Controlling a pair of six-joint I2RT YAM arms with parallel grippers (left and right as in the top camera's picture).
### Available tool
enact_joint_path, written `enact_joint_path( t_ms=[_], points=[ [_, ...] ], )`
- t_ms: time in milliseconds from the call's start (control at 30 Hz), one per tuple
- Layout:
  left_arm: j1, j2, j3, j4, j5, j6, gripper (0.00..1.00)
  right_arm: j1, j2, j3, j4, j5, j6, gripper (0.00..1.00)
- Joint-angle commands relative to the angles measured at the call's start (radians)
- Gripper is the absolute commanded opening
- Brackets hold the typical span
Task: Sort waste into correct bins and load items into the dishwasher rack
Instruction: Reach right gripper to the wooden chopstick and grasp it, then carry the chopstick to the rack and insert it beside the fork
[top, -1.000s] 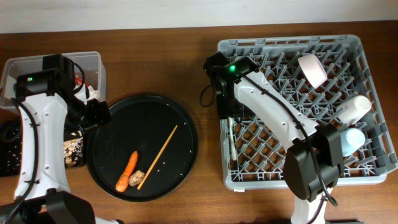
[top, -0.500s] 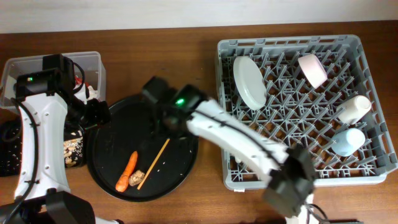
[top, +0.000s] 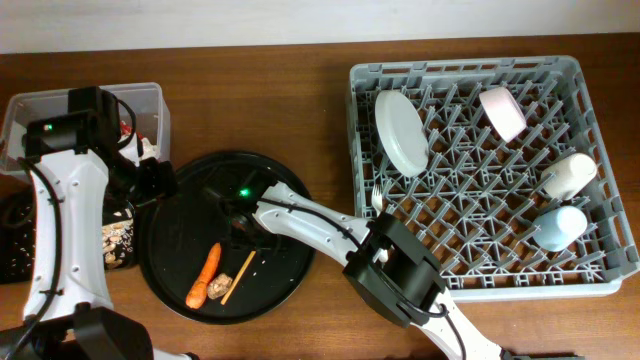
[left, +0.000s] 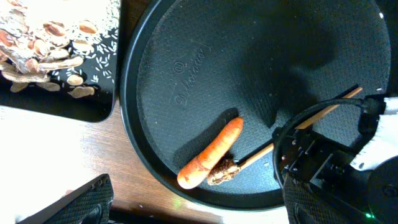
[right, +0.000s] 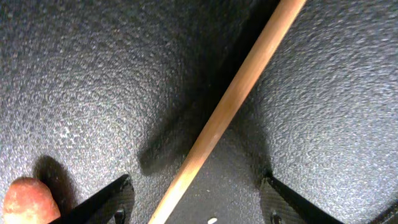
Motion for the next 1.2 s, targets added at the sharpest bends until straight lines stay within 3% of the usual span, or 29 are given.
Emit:
enact_joint_path(
  t_ms=[0,167,233,433,567,700,800,933,1167],
  points=[
    [0.073,-0.005,-0.006,0.005,-0.075,-0.056,0.93,-0.009,0.063,0.000,-0.007,0.035,0.003,0.44],
    [0.277,-0.005,-0.006,0.000,0.030,-0.091,0.96,-0.022,0.063,0.000,-0.014,0.034,0.003,0.13],
    [0.292,-0.005,-0.006,0.001,0.042,-0.091,0.96,-0.023,0.063,0.000,-0.023,0.033,0.003,0.04],
    [0.292,-0.005,-0.006,0.003,0.042,-0.091,0.96,-0.073,-0.030,0.075,-0.071,0.043,-0.094,0.04],
    [0.292,-0.005,-0.007,0.005,0.065,-0.090,0.96,-0.170,-0.152,0.246,-0.126,0.046,-0.376,0.04],
    [0.289,-0.005,-0.008,0.004,0.069,-0.090,0.96,-0.280,-0.310,0.372,-0.438,0.291,-0.533,0.04],
    [0.268,-0.005,-0.011,0.005,0.068,-0.090,0.96,-0.358,-0.356,0.372,-0.633,0.304,-0.650,0.04],
    [0.235,-0.005,-0.040,0.012,0.064,-0.089,0.96,-0.383,-0.356,0.268,-0.625,0.296,-0.658,0.04],
    [0.235,-0.005,-0.040,0.021,0.064,-0.086,0.97,-0.409,-0.356,-0.138,-0.336,0.240,-0.620,0.04]
  ],
)
